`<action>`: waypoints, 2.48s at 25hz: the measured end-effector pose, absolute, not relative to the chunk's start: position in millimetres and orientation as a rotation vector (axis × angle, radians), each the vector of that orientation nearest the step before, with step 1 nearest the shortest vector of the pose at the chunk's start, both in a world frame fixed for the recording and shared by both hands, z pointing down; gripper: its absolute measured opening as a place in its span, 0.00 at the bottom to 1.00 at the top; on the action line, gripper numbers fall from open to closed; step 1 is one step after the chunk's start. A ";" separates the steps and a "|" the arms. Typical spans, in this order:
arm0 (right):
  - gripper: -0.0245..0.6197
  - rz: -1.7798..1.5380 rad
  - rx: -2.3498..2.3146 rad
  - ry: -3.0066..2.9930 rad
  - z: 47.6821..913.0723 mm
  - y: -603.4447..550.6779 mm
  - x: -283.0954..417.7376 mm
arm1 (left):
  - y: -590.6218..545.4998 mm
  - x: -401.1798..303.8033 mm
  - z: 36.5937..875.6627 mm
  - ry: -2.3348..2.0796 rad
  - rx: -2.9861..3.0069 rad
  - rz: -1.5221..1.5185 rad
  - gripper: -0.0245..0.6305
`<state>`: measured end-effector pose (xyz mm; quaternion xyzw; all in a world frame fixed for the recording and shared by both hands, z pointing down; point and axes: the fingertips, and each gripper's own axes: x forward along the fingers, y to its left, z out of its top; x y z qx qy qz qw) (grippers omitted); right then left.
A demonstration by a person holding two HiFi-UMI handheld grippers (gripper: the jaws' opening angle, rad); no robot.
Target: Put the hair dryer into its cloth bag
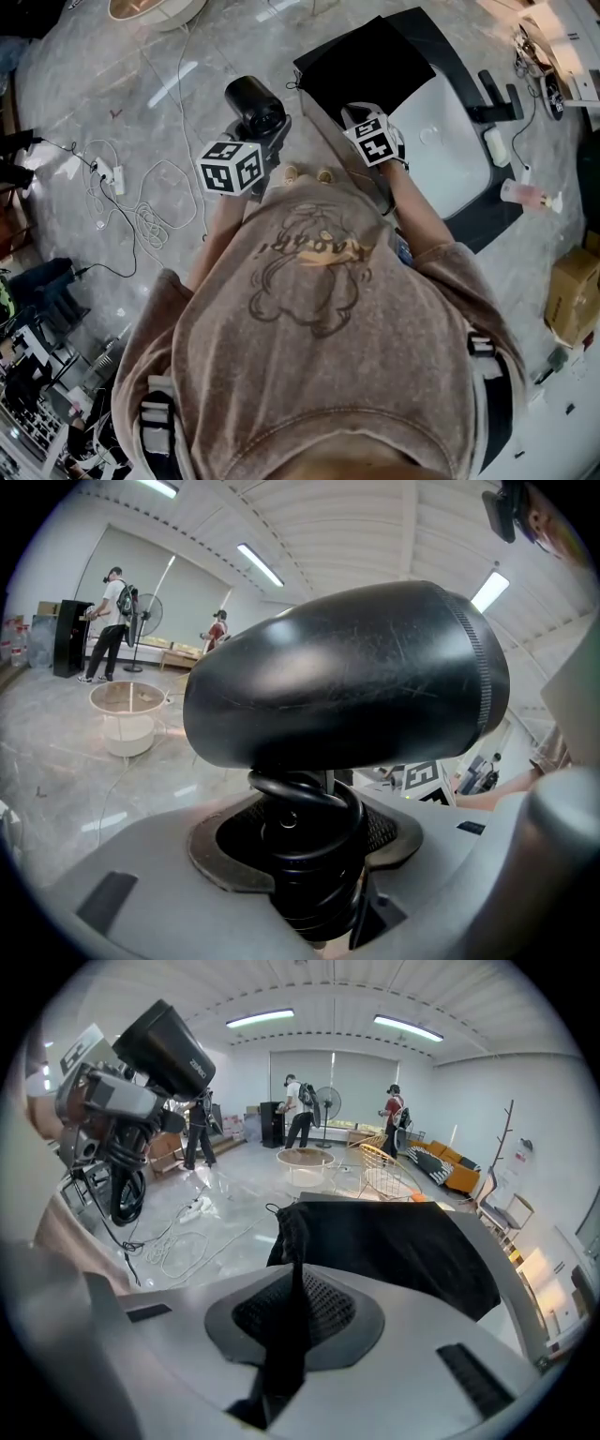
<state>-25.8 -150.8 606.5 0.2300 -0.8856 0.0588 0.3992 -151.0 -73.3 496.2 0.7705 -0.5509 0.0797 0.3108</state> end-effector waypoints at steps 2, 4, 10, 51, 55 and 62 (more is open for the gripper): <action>0.08 0.188 0.602 -2.272 598.2 -153.3 -26.0 | -73.4 -151.6 496.6 -1.449 2.034 0.216 0.41; 0.08 0.225 0.610 -2.303 589.2 -155.7 -27.2 | -73.9 -152.5 497.9 -1.441 2.033 0.225 0.41; 0.07 0.294 0.632 -2.379 565.1 -166.0 -25.2 | -74.5 -147.5 506.1 -1.408 2.045 0.265 0.41; 0.07 0.430 0.699 -2.575 496.7 -185.8 -24.2 | -79.5 -71.6 616.1 -0.781 2.183 0.941 0.41; 0.07 0.421 0.676 -2.574 496.8 -182.3 -23.2 | -89.3 -74.2 619.2 -0.781 2.163 0.967 0.41; 0.07 0.406 0.627 -2.568 505.3 -177.0 -24.6 | -107.3 -78.0 630.9 -0.784 2.140 1.052 0.41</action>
